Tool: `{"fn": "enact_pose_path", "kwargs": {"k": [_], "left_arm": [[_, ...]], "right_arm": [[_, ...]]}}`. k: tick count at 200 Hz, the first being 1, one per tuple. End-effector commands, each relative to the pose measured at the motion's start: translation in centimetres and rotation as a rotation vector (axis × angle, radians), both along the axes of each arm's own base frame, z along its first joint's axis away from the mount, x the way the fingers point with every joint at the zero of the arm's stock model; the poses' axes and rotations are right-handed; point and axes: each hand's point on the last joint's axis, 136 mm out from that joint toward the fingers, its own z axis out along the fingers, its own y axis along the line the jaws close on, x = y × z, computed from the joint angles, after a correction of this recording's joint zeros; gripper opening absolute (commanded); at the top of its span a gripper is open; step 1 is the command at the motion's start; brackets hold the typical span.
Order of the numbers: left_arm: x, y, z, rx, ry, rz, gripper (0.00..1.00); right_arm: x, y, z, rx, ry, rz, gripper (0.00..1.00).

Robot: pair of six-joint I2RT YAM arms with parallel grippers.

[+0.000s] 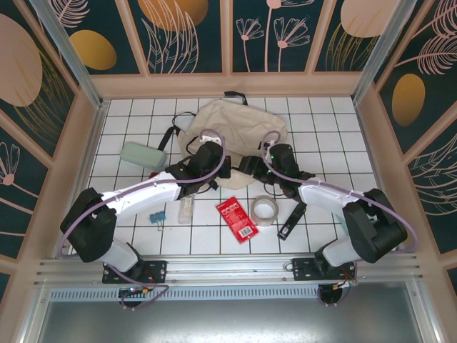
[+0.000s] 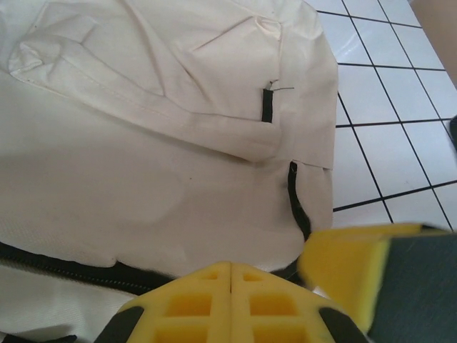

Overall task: Pack the student bag
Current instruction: Unzip the student bag at the top-center of the table.

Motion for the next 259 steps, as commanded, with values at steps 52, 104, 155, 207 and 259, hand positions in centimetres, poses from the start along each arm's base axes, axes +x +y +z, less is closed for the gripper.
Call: {"fn": "enact_pose_path", "kwargs": {"k": [52, 104, 155, 207, 259], "left_arm": [[-0.4, -0.6, 2.6, -0.067, -0.061, -0.026, 0.00], [-0.7, -2.0, 2.6, -0.102, -0.053, -0.078, 0.00], [-1.7, -2.9, 2.7, -0.127, -0.056, -0.130, 0.00], [-2.3, -3.7, 3.8, -0.161, -0.077, -0.185, 0.00], [-0.5, 1.4, 2.5, 0.021, -0.107, 0.049, 0.00]], "right_arm": [[0.9, 3.4, -0.2, 0.131, 0.037, 0.023, 0.56], [1.9, 2.3, -0.7, 0.104, 0.026, -0.018, 0.53], [3.4, 4.1, -0.7, 0.197, 0.071, 0.013, 0.60], [4.8, 4.3, -0.8, 0.228, 0.078, -0.011, 0.14], [6.3, -0.7, -0.2, 0.137, 0.008, -0.147, 0.00]]}}
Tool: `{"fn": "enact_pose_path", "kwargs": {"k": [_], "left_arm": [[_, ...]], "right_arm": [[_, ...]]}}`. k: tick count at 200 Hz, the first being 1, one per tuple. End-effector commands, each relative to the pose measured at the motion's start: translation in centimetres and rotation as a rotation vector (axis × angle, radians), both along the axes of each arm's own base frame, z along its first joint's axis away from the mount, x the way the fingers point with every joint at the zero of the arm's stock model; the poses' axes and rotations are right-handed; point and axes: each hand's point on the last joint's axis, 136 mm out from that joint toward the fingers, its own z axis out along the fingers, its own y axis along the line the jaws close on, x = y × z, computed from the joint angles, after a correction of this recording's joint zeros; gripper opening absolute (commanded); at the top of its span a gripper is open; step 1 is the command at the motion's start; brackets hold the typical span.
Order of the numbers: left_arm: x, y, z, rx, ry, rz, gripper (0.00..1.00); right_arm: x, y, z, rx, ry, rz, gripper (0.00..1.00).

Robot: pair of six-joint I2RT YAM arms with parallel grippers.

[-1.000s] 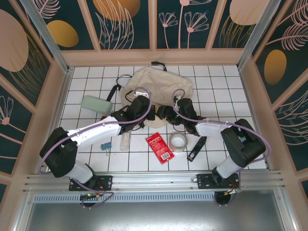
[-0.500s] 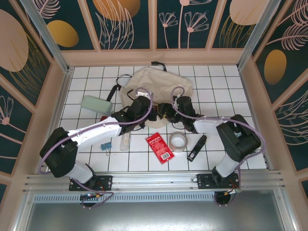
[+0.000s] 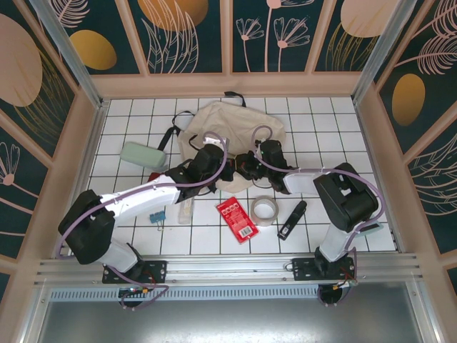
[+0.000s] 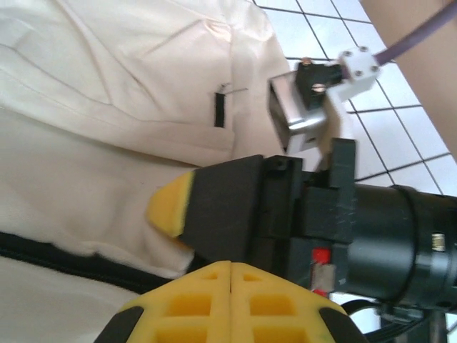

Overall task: Pack the student bag
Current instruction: Unzip the student bag at the top-center of the table.

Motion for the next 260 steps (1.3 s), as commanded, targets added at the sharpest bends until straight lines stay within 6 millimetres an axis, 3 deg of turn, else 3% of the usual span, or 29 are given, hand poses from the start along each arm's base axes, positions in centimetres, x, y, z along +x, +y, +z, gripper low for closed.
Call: {"fn": "enact_pose_path", "kwargs": {"k": [1, 21, 55, 85, 89, 101, 127, 149, 169, 187, 210, 222, 260], "left_arm": [[0.6, 2.7, 1.6, 0.065, -0.072, 0.119, 0.00], [1.1, 5.2, 0.5, 0.159, -0.065, 0.201, 0.00], [1.5, 5.4, 1.3, 0.153, -0.089, 0.208, 0.00], [3.1, 9.3, -0.4, 0.243, -0.058, 0.329, 0.00], [3.0, 10.3, -1.5, 0.265, -0.039, 0.343, 0.00], [3.7, 12.4, -2.3, 0.278, -0.024, 0.396, 0.00], [5.0, 15.7, -3.0, 0.305, -0.021, 0.485, 0.00], [6.1, 17.0, -3.5, 0.317, -0.013, 0.525, 0.00], [7.1, 17.0, -3.6, 0.300, -0.008, 0.525, 0.00], [7.5, 14.7, -2.8, 0.221, -0.001, 0.437, 0.00], [7.3, 12.1, -1.3, 0.090, -0.012, 0.333, 0.00], [7.1, 11.2, -0.7, 0.052, -0.013, 0.297, 0.00], [6.3, 8.9, 0.9, -0.034, -0.027, 0.201, 0.00]], "right_arm": [[2.2, -3.6, 2.2, -0.051, -0.103, -0.114, 0.00], [2.4, -6.2, 2.8, -0.069, -0.129, -0.164, 0.00], [2.3, -8.9, 3.7, -0.109, -0.170, -0.189, 0.00], [2.4, -11.7, 4.1, -0.187, -0.194, -0.232, 0.00], [2.5, -12.1, 4.2, -0.199, -0.198, -0.238, 0.00], [2.7, -13.7, 4.2, -0.231, -0.201, -0.263, 0.00], [3.2, -17.3, 4.4, -0.257, -0.199, -0.325, 0.00], [3.8, -19.8, 4.6, -0.285, -0.205, -0.368, 0.00], [4.3, -20.9, 4.8, -0.299, -0.206, -0.379, 0.00], [4.5, -19.8, 5.8, -0.267, -0.239, -0.314, 0.01], [3.9, -16.5, 7.8, -0.242, -0.312, -0.212, 0.47], [3.2, -14.4, 8.7, -0.271, -0.356, -0.166, 0.58], [0.6, -6.9, 10.9, -0.250, -0.444, 0.014, 0.61]]}}
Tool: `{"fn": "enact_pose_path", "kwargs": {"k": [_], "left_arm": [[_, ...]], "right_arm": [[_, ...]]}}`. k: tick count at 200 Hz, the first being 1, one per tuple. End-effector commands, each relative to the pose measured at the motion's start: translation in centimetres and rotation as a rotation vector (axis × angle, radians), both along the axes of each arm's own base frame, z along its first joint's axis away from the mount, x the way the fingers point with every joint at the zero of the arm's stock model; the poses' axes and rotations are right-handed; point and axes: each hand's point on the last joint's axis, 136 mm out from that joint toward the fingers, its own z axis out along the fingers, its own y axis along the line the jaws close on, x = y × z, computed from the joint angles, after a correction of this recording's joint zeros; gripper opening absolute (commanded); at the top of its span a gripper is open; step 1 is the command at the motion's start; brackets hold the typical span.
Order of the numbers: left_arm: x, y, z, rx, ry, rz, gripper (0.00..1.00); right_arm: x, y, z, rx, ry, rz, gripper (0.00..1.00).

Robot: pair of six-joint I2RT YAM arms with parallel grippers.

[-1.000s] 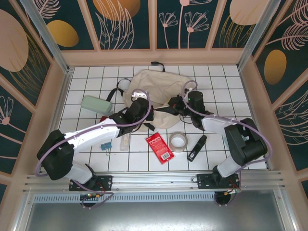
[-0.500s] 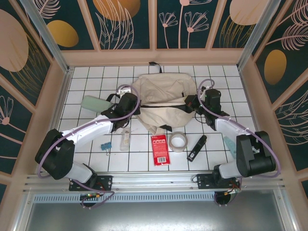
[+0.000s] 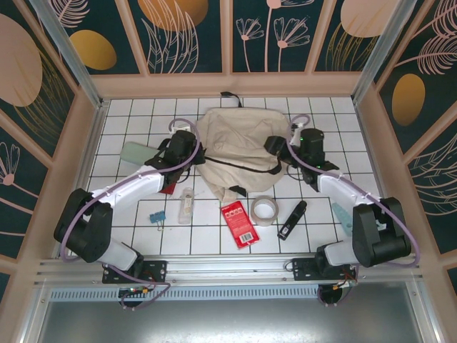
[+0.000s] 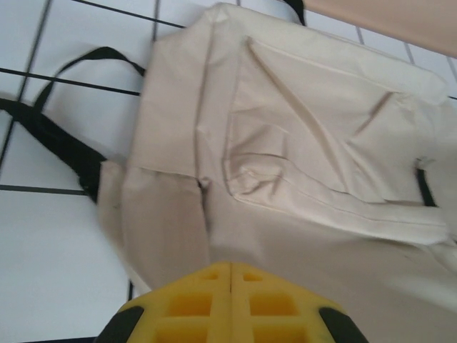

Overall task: Pack the student bag
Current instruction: Unzip the student bag at the top-center of the table.

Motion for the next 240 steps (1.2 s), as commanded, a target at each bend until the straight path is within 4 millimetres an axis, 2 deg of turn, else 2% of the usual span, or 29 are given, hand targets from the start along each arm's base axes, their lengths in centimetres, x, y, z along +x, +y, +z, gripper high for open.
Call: {"fn": "enact_pose_path", "kwargs": {"k": [1, 15, 30, 42, 86, 121, 144, 164, 199, 202, 207, 240], "left_arm": [[-0.5, -2.1, 2.6, -0.080, -0.060, -0.093, 0.00], [-0.6, -2.3, 2.9, -0.086, -0.064, -0.100, 0.00], [-0.5, -2.3, 2.9, -0.083, -0.066, -0.098, 0.00], [-0.5, -2.2, 2.9, -0.080, -0.065, -0.095, 0.00], [-0.4, -2.3, 2.8, -0.085, -0.064, -0.091, 0.00], [-0.2, -2.2, 2.7, -0.072, -0.055, -0.082, 0.00], [-0.1, -2.1, 2.7, -0.067, -0.054, -0.077, 0.00], [0.0, -2.1, 2.5, -0.066, -0.051, -0.075, 0.00], [0.4, -0.8, 1.1, -0.010, -0.030, -0.004, 0.00], [1.0, -0.9, 2.0, -0.015, -0.051, 0.008, 0.00], [1.3, -0.6, 2.0, -0.003, -0.053, 0.030, 0.00], [3.7, 2.1, 0.6, 0.067, -0.039, 0.183, 0.00]], "right_arm": [[-1.0, 3.7, 3.1, -0.029, -0.108, 0.096, 0.61], [-1.8, 6.4, 3.1, -0.109, -0.161, 0.178, 0.63], [-1.7, 7.8, 2.7, -0.201, -0.206, 0.230, 0.63], [-2.3, 9.7, 2.3, -0.242, -0.245, 0.319, 0.64], [-1.6, 13.1, -0.3, -0.354, -0.269, 0.473, 0.64], [-2.8, 15.3, -1.7, -0.362, -0.274, 0.580, 0.66], [-2.8, 16.0, -3.1, -0.393, -0.254, 0.607, 0.65], [-2.3, 16.3, -4.1, -0.431, -0.244, 0.603, 0.54], [-1.3, 15.9, -3.0, -0.461, -0.315, 0.552, 0.11], [-1.2, 15.8, -2.9, -0.466, -0.322, 0.543, 0.07], [-1.1, 15.6, -2.6, -0.472, -0.337, 0.531, 0.00], [-1.8, 14.7, -0.4, -0.470, -0.470, 0.519, 0.00]]}}
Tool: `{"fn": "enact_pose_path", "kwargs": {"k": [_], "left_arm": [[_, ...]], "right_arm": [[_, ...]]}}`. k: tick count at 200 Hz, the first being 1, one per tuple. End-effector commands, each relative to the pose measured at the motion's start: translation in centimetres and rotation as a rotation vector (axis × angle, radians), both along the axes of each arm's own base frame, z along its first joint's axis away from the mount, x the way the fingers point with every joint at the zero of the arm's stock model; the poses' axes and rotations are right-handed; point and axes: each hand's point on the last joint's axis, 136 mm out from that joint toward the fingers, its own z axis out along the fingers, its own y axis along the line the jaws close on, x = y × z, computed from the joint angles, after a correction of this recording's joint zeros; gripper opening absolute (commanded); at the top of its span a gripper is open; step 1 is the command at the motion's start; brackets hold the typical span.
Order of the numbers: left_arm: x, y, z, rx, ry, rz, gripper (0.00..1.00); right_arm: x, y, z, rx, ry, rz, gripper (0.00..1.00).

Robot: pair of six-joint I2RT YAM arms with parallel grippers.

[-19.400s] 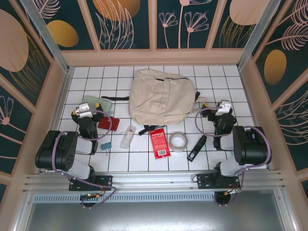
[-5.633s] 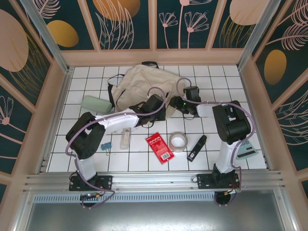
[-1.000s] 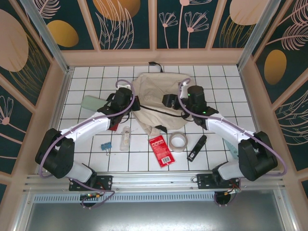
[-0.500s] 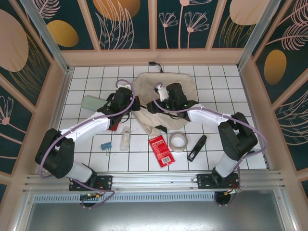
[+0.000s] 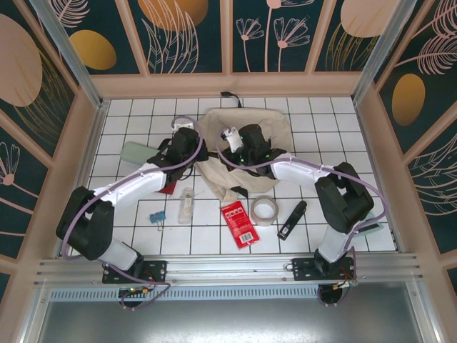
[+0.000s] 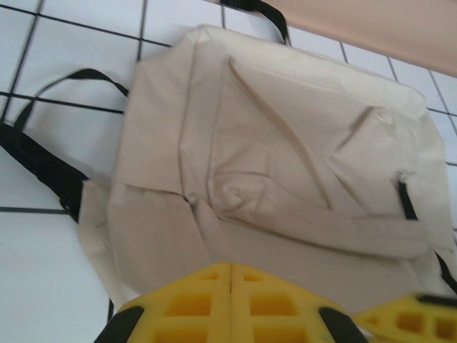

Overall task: Pack the student bag
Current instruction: Unzip the student bag at the top-center of the table.

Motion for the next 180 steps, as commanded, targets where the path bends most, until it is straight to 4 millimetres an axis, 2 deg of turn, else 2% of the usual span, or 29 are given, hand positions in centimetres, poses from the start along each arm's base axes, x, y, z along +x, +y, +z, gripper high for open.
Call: {"fn": "enact_pose_path", "kwargs": {"k": [1, 31, 36, 39, 50, 93, 141, 180], "left_arm": [[2.4, 2.5, -0.3, 0.054, -0.008, 0.152, 0.00], [5.0, 5.2, -2.2, 0.073, 0.025, 0.269, 0.00], [5.3, 5.7, -2.0, 0.066, 0.021, 0.284, 0.00], [5.6, 5.9, -3.2, 0.078, 0.040, 0.293, 0.00], [6.3, 6.9, -4.0, 0.085, 0.049, 0.325, 0.00], [9.1, 10.1, -5.8, 0.090, 0.057, 0.414, 0.00], [13.6, 11.8, -7.5, 0.112, 0.068, 0.488, 0.00], [15.1, 13.6, -9.5, 0.130, 0.091, 0.556, 0.00]], "right_arm": [[-0.1, -0.6, 3.5, 0.036, -0.159, 0.013, 0.00], [-0.8, -1.7, 5.0, 0.052, -0.268, 0.019, 0.00], [-0.8, -2.0, 5.3, 0.054, -0.285, 0.015, 0.00], [-0.8, -2.1, 5.5, 0.056, -0.296, 0.014, 0.00], [-0.9, -2.7, 6.0, 0.066, -0.322, 0.007, 0.00], [-0.2, -4.5, 7.3, 0.092, -0.361, -0.036, 0.00], [0.7, -6.0, 9.0, 0.125, -0.391, -0.077, 0.00], [0.2, -7.3, 11.3, 0.170, -0.441, -0.105, 0.00]]}}
